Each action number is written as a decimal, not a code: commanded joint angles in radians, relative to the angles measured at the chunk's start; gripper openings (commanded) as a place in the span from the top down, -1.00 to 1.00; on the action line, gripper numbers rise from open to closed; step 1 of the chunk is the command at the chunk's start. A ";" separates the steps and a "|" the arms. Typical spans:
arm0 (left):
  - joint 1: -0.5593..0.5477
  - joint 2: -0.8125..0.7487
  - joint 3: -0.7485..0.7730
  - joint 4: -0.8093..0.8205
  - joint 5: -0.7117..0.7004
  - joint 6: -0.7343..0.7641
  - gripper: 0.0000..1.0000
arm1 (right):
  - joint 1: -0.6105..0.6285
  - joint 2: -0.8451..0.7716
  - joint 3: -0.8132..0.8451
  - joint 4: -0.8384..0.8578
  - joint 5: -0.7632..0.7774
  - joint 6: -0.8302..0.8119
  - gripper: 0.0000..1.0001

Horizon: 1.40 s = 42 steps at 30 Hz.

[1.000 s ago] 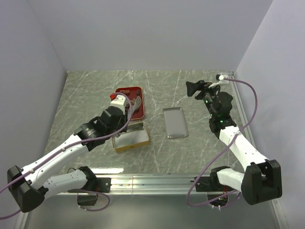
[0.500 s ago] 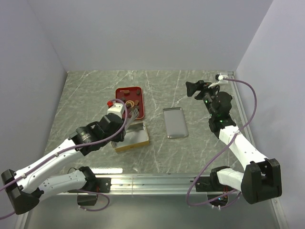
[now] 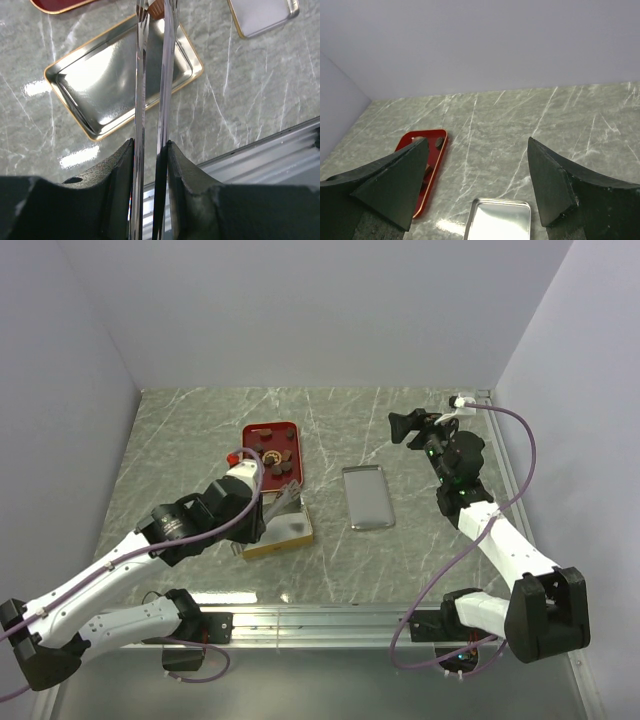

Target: Pack the chocolate

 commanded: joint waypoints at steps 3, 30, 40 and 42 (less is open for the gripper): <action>-0.003 -0.029 0.058 -0.040 0.040 -0.022 0.40 | -0.009 0.014 0.022 0.026 0.011 -0.013 -0.72; -0.003 -0.040 0.027 -0.117 0.004 -0.141 0.12 | -0.012 0.105 0.064 0.067 -0.051 0.000 -0.73; -0.003 -0.014 0.081 -0.037 -0.182 -0.086 0.12 | -0.012 0.094 0.047 0.081 -0.072 0.007 -0.73; -0.002 0.006 0.087 -0.016 -0.234 -0.072 0.09 | -0.012 0.096 0.049 0.081 -0.075 0.007 -0.73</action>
